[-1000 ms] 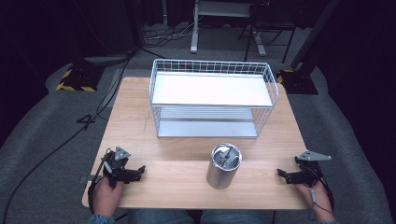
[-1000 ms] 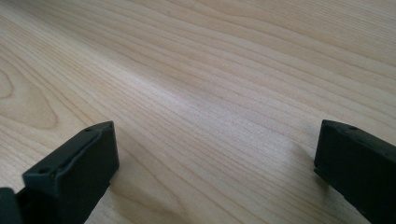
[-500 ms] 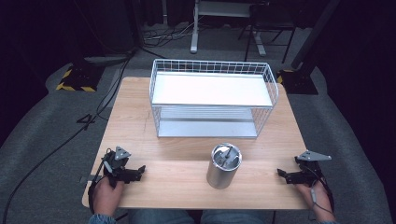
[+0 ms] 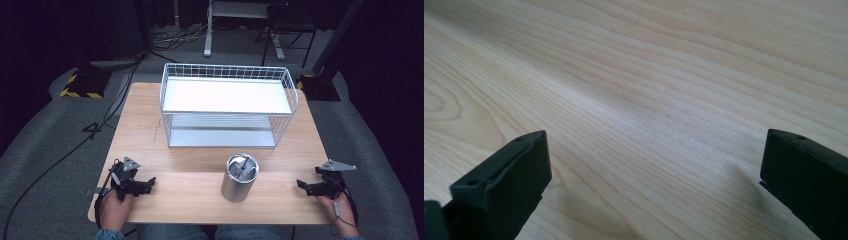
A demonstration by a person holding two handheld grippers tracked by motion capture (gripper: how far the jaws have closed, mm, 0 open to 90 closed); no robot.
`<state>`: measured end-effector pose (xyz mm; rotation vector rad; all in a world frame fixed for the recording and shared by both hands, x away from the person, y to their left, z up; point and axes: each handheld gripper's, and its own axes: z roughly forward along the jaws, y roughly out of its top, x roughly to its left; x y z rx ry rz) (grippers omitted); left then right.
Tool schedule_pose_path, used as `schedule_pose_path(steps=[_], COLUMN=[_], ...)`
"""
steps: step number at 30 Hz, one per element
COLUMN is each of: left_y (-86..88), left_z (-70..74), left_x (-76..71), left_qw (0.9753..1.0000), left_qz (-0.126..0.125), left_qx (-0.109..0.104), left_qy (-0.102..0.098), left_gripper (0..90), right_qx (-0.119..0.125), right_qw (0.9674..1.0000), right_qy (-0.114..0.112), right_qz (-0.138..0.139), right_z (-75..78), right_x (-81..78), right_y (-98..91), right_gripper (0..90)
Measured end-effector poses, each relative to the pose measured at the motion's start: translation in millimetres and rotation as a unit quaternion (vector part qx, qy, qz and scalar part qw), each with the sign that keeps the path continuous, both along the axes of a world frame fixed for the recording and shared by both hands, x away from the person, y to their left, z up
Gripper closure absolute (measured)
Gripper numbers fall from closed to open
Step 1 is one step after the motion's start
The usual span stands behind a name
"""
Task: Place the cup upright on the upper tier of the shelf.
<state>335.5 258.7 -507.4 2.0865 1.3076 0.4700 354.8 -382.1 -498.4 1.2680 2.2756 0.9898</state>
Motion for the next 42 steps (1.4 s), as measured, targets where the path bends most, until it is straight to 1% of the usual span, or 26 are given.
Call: schedule_pose_path(steps=[2, 3, 4, 5, 6, 8, 10, 12, 13, 15, 18, 20, 25, 28, 34, 37, 38, 39, 41, 42], left_y=[0.0, 0.1, -0.1, -0.1, -0.1, -0.1, -0.1, -0.1, -0.1, -0.1, -0.1, 0.0, 0.0, -0.1, -0.2, 0.0, -0.1, -0.1, 0.0, -0.1], left_z=[0.0, 0.0, 0.0, 0.0, 0.0, 0.0, 0.0, 0.0, 0.0, 0.0, 0.0, 0.0, 0.0, 0.0, 0.0, 0.0, 0.0, 0.0, 0.0, 0.0], left_x=[0.0, 0.1, -0.1, -0.1, -0.1, -0.1, -0.1, -0.1, -0.1, 0.0, -0.1, 0.0, 0.0, -0.1, -0.1, 0.0, -0.1, -0.1, 0.0, -0.1], left_qw=[1.0000, 1.0000, 1.0000, 1.0000, 1.0000, 1.0000, 1.0000, 1.0000, 1.0000, 1.0000, 1.0000, 1.0000, 1.0000, 1.0000, 1.0000, 1.0000, 1.0000, 1.0000, 1.0000, 1.0000], left_qz=[0.000, 0.000, 0.001, 0.001, 0.001, 0.001, 0.001, 0.001, 0.001, 0.001, 0.001, 0.001, 0.000, 0.001, 0.001, 0.000, 0.001, 0.001, 0.000, 0.001], left_qx=[0.000, 0.000, 0.000, 0.000, -0.001, -0.001, -0.001, 0.000, 0.000, 0.000, 0.000, 0.000, 0.000, 0.000, 0.000, 0.000, 0.000, 0.000, 0.000, 0.000], left_qy=[0.000, 0.000, 0.000, 0.000, 0.000, 0.000, 0.000, 0.000, 0.000, 0.000, 0.000, 0.000, 0.000, 0.000, 0.000, 0.000, 0.000, 0.000, 0.000, 0.000], left_gripper=[0.0, 0.0, 0.0, 0.0, 0.0, 0.0, 0.0, 0.0, 0.0, 0.0, 0.0, 0.0, 0.0, 0.0, 0.0, 0.0, 0.0, 0.0, 0.1, 0.0], right_qx=[0.002, 0.004, 0.005, 0.005, 0.009, 0.011, 0.023, 0.025, 0.032, 0.041, 0.048, 0.053, 0.054, 0.054, 0.054, 0.056, 0.056, 0.055, 0.054, 0.055], right_qw=[1.0000, 0.9999, 0.9998, 0.9998, 0.9996, 0.9994, 0.9989, 0.9986, 0.9981, 0.9973, 0.9966, 0.9956, 0.9949, 0.9942, 0.9941, 0.9935, 0.9935, 0.9929, 0.9927, 0.9920], right_qy=[-0.006, -0.015, -0.018, -0.018, -0.023, -0.027, -0.036, -0.040, -0.044, -0.050, -0.055, -0.060, -0.064, -0.067, -0.065, -0.063, -0.063, -0.063, -0.063, -0.063], right_qz=[0.003, 0.008, 0.009, 0.009, 0.014, 0.016, 0.021, 0.024, 0.030, 0.036, 0.040, 0.049, 0.056, 0.064, 0.068, 0.077, 0.077, 0.085, 0.088, 0.094], right_z=[4.9, 10.8, 13.7, 13.7, 19.6, 22.5, 30.9, 33.3, 38.1, 42.7, 47.2, 53.4, 60.8, 67.9, 75.5, 80.9, 80.9, 83.4, 84.8, 87.3], right_x=[-1.3, -2.8, -3.6, -3.6, -5.3, -6.2, -9.4, -10.4, -12.4, -14.2, -16.0, -18.0, -20.7, -23.9, -27.4, -30.5, -30.5, -32.0, -33.0, -34.7], right_y=[2.6, 5.3, 6.8, 6.8, 9.6, 11.0, 14.7, 16.3, 19.3, 22.3, 25.2, 28.5, 33.5, 40.0, 50.8, 62.0, 62.0, 68.2, 71.3, 77.6], right_gripper=[0.3, 0.3, 0.3, 0.3, 0.3, 0.3, 0.3, 0.3, 0.3, 0.3, 0.3, 0.3, 0.1, 0.1, 0.3, 0.3, 0.3, 0.3, 0.3, 0.3])
